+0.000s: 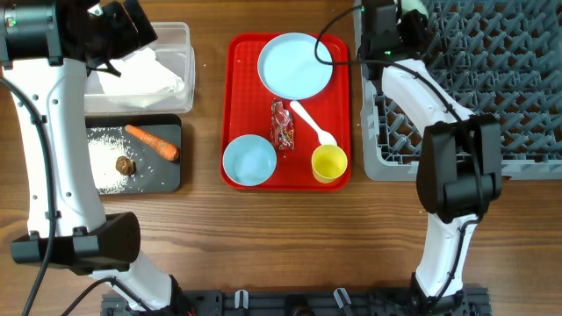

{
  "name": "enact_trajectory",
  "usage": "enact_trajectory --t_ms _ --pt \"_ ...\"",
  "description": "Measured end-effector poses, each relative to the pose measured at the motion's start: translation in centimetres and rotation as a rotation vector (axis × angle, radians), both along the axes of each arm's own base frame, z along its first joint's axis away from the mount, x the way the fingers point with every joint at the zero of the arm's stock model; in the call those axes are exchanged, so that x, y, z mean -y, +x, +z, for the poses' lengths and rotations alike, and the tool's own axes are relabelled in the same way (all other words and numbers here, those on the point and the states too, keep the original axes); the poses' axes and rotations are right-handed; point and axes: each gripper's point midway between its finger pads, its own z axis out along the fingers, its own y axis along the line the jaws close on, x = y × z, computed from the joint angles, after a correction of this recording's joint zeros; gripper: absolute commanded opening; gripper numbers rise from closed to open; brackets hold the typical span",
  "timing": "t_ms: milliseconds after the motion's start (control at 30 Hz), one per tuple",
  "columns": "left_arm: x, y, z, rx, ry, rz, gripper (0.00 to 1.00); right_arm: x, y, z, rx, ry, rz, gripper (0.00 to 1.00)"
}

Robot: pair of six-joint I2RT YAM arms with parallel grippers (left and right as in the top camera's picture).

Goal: Sort waste into correct bins and load items into the dishwasher rack
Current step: 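Carry the green bowl right and place it in the dish rack, then move the right gripper to the blue bowl and grasp its rim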

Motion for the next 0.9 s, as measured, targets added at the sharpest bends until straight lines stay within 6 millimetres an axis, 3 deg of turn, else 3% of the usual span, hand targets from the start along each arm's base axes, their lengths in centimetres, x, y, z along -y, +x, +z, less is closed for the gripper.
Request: enact_trajectory --t_ms 300,500,600,667,767,800,900 --pt "0.0 0.0 0.0 0.0 0.0 0.0 1.0 -5.1 -0.1 -0.4 0.031 0.069 0.075 0.89" --pt "0.0 0.0 0.0 0.0 0.0 0.0 1.0 -7.4 -0.3 -0.1 0.044 0.087 0.109 0.89" --pt "0.0 0.0 0.0 0.0 0.0 0.0 1.0 -8.8 -1.2 0.6 0.033 0.115 0.131 0.97" --pt "0.0 0.0 0.0 0.0 0.0 0.0 1.0 -10.4 -3.0 1.1 -0.026 0.15 0.167 1.0" --pt "0.0 0.0 0.0 0.0 0.0 0.0 1.0 -14.5 -6.6 1.9 -0.117 0.273 0.261 1.0" --pt "0.0 0.0 0.0 0.0 0.0 0.0 1.0 -18.9 -9.8 2.0 -0.218 0.418 0.383 1.0" --pt "0.0 0.0 0.0 0.0 0.0 0.0 1.0 -24.4 -14.1 1.2 -0.382 0.615 0.54 0.96"
